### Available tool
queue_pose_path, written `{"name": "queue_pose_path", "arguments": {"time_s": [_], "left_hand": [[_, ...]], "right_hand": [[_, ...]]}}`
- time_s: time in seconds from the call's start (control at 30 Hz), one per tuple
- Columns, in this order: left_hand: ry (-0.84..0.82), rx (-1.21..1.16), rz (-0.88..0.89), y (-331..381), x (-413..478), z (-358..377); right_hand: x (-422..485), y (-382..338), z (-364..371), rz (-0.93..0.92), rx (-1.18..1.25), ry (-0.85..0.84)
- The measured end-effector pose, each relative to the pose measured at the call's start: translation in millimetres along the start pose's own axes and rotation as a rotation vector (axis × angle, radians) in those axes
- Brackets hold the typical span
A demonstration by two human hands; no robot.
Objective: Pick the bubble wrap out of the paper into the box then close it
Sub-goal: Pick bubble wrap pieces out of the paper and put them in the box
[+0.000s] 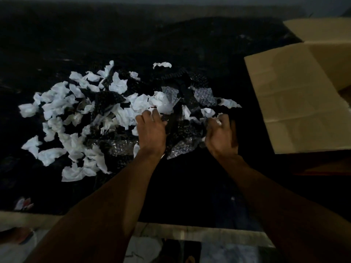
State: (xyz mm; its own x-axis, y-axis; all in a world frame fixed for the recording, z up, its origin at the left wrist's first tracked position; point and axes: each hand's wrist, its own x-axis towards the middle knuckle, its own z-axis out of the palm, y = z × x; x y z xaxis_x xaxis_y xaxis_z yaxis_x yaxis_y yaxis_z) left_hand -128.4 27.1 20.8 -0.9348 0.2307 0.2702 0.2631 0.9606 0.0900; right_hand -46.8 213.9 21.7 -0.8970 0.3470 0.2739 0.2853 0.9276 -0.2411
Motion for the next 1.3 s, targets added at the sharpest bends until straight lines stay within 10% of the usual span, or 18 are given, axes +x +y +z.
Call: {"name": "queue_pose_path", "arguments": {"time_s": [0.23,0.67,0.9,1.3], "left_hand": [[-0.121,-0.006,-0.005,-5.4,-9.2,24.5],[-0.16,-0.597,-0.163,4.3,13.9,12.2],[0.054,-0.648,-0.233,0.6,57.2,-38.6],[0.047,-1.067,-0.032,16.8,126.8,-149.9]], "right_hand": [[-13.7,2.4,27.6,-0.087,-0.033,0.039],[23.1,3.3,11.8,0.2,0.611,-0.138],[47.3,-14.1,-32.7,0.424,0.63,0.133],[143.5,-59.3,-149.2,0.208,0.53,0.26]]}}
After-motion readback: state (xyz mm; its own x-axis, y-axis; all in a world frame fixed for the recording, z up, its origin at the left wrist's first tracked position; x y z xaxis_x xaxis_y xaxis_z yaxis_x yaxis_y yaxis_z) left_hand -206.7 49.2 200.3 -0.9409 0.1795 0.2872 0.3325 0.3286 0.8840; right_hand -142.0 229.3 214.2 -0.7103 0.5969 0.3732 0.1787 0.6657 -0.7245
